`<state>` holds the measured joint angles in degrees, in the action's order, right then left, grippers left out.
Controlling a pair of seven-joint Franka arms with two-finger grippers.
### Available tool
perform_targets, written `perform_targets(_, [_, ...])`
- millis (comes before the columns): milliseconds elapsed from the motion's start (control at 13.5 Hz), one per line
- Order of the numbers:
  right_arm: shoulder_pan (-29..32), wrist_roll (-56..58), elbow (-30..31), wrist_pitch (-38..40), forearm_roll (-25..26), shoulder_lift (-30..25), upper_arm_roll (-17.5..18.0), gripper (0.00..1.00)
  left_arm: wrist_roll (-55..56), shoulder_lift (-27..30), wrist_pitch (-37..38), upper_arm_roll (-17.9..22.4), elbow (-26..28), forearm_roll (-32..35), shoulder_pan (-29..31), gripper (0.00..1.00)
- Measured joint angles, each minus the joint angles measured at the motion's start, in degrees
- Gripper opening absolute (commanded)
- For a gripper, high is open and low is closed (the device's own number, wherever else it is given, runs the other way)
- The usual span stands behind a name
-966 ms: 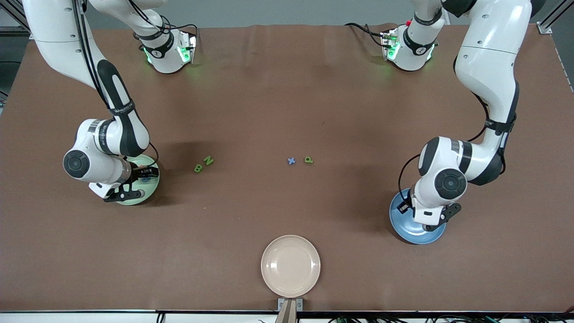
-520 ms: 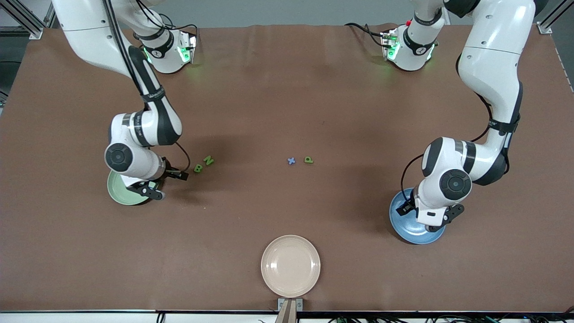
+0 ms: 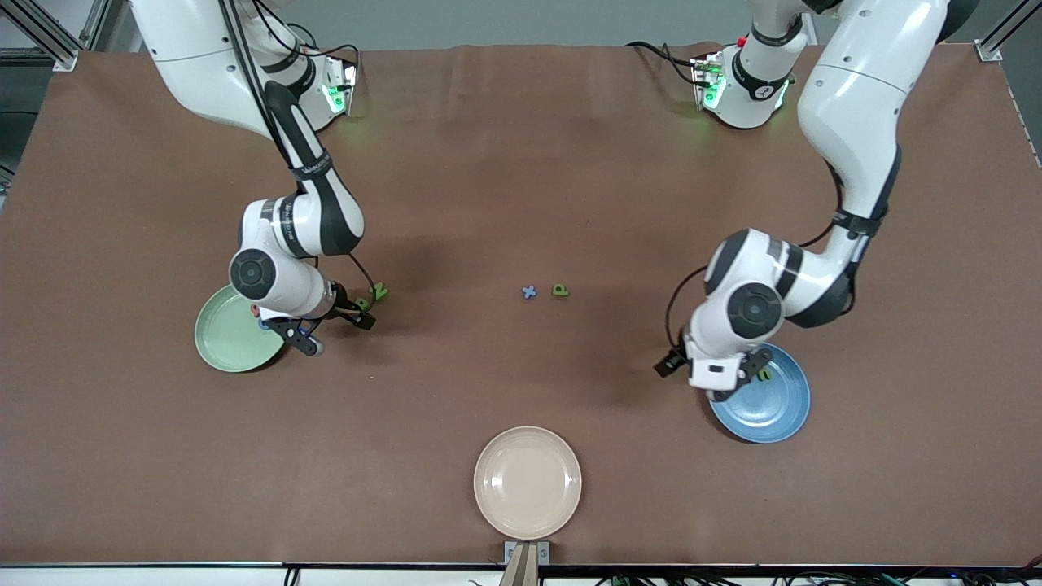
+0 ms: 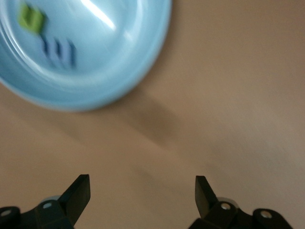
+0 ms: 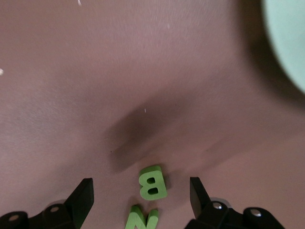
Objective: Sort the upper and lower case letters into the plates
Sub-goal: 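Move the left gripper to the green d while the right gripper reaches the B, then grasp the green d with the left gripper while the right gripper places the B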
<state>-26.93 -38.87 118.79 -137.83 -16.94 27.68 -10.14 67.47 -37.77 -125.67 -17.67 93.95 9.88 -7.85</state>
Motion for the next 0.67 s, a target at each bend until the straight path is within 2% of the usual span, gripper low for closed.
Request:
perform_targets(149, [-0.8,-0.2,2.3,-2.3,-0.1,0.1,0.0,0.80,6.1,0.1,0.0,-1.3,0.5,0.0,-2.8,0.90])
perform_targets(297, [-1.0,-0.2,3.0,-2.5,-0.1,0.1,0.0,0.71,12.5,0.1,-1.0,-1.5,1.7,0.0,-6.5,0.90])
perform_targets(520, [-1.1,-0.2,3.0,-2.5,-0.1,-0.1,0.0,0.52,21.2,0.2,-8.0,-1.5,6.4,0.0,-10.5,0.90])
perform_targets(669, [-1.1,-0.2,2.9,-2.5,-0.1,-0.2,0.0,0.39,26.1,0.3,-9.9,-1.5,8.3,0.0,-13.1,0.84])
